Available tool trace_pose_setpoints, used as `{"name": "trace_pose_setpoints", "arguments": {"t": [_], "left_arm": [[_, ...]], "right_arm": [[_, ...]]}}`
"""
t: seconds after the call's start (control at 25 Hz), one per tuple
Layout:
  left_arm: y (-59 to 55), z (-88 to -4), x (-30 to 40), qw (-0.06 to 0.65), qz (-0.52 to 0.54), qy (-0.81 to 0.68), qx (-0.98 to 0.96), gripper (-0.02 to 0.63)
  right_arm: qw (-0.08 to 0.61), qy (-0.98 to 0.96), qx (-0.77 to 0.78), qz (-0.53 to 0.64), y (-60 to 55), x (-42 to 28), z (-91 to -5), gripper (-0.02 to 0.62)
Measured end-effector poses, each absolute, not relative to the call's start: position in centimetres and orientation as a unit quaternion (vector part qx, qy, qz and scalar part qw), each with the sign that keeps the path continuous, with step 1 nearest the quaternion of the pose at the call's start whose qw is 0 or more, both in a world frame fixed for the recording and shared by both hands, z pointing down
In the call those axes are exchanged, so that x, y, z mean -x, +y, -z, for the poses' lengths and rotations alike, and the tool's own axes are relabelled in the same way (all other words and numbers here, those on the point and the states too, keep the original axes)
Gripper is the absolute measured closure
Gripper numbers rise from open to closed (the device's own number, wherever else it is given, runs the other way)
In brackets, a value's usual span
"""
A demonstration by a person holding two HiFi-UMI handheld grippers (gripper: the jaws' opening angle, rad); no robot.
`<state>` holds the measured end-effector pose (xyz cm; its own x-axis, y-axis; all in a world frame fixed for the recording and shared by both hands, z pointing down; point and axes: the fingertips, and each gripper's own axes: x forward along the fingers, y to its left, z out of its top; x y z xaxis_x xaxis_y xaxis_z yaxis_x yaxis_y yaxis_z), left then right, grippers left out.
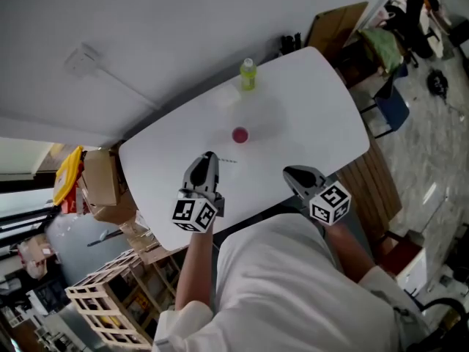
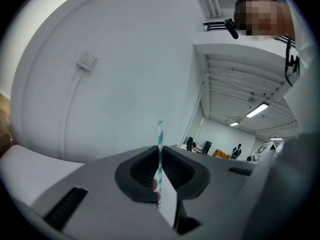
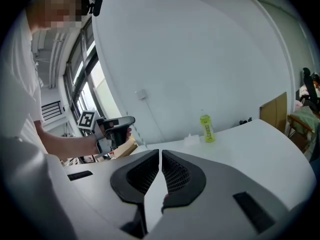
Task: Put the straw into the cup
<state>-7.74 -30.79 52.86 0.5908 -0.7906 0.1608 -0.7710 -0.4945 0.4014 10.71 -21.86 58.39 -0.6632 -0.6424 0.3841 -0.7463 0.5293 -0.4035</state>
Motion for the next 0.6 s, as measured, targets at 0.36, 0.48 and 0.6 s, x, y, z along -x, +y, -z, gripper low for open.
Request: {"name": "trace_pose_setpoints", "arguments": {"t": [0.36, 0.48, 0.6], "left_arm": [[-34.6, -57.6, 5.0, 0.229, 0.007, -0.486, -0.843, 0.583], [-36.0, -58.9, 4.4, 0.225, 0.003, -0.500, -0.836, 0.583], [-37.5, -61.0, 4.1, 0.226, -0.005, -0.516, -0.826, 0.583]], "right_arm": [[0.118, -0.883, -0.356, -0.283, -25.1, -11.1, -61.2, 0.555], [0.125, -0.886, -0.341, -0.289, -25.6, -11.3, -62.0, 0.555], [0.133, -0.887, -0.329, -0.295, -26.0, -11.6, -62.8, 0.555]]}}
